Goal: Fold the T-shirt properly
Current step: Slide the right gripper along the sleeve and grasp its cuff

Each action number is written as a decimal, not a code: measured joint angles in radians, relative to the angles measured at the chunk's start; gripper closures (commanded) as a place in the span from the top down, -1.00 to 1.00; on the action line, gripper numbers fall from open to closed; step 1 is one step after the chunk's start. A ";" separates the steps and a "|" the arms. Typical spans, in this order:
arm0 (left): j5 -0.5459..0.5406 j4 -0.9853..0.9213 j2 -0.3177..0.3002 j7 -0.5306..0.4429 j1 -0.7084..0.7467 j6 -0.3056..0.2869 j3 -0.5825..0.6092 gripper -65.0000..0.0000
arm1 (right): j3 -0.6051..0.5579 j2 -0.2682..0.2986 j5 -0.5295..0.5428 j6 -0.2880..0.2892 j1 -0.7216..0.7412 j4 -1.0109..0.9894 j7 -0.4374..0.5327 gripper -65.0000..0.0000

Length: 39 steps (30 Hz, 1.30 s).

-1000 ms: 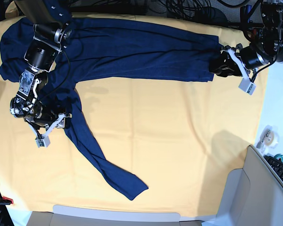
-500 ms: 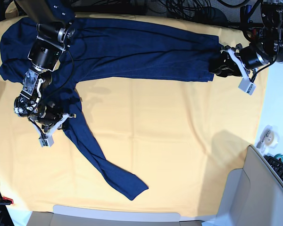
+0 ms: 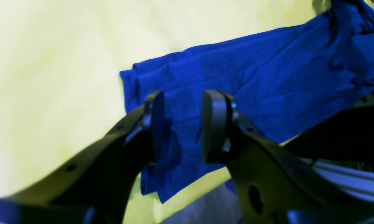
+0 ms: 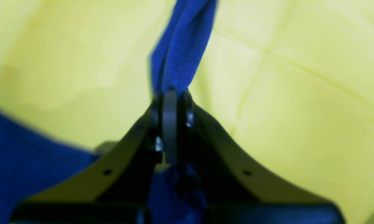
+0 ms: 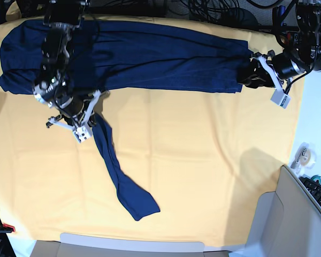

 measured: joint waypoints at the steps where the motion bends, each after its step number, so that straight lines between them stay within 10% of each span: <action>1: -0.001 0.000 0.002 0.000 0.000 0.000 0.000 -0.38 | -0.012 0.002 -0.007 -0.008 -0.034 0.055 -0.014 -1.00; 15: -0.001 0.000 0.021 0.000 0.000 0.000 0.000 -0.38 | -0.148 0.013 0.033 0.000 -0.338 0.163 -0.015 -1.00; 29: -0.001 0.000 0.027 0.000 -0.001 0.000 0.000 -0.38 | -0.141 0.214 0.392 -0.008 -0.411 0.165 -0.016 -1.00; 39: -0.001 0.000 0.044 0.000 0.000 0.000 0.002 -0.38 | -0.147 0.229 0.402 -0.008 -0.429 0.165 -0.019 -0.75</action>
